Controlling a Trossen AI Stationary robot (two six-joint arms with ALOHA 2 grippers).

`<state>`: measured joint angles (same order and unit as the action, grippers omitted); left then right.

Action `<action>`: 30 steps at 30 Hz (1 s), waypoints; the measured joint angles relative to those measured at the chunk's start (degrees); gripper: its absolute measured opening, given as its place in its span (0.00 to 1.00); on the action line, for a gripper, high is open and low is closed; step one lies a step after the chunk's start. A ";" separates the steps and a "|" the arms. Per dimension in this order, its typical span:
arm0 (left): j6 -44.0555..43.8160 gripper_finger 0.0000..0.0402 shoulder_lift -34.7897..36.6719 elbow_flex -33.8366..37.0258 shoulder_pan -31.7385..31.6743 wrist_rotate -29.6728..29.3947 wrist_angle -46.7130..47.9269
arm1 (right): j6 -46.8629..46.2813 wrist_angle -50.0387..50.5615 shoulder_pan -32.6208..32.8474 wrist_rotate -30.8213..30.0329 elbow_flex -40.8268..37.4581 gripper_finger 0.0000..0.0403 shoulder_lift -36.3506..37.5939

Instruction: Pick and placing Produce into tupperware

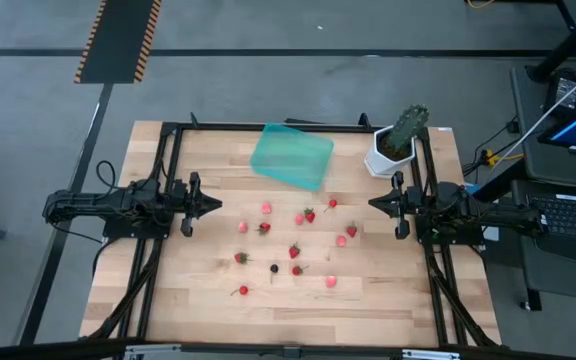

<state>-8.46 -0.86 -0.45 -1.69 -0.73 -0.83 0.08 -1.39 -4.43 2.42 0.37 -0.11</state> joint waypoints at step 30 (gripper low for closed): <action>8.40 0.00 -4.53 0.00 -0.05 -1.76 -5.11 | -5.79 -0.52 1.25 3.30 0.01 0.05 -0.05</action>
<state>-0.05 -5.39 -0.45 -1.74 -2.49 -5.93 -5.71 -1.91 -3.17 5.72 0.38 -0.16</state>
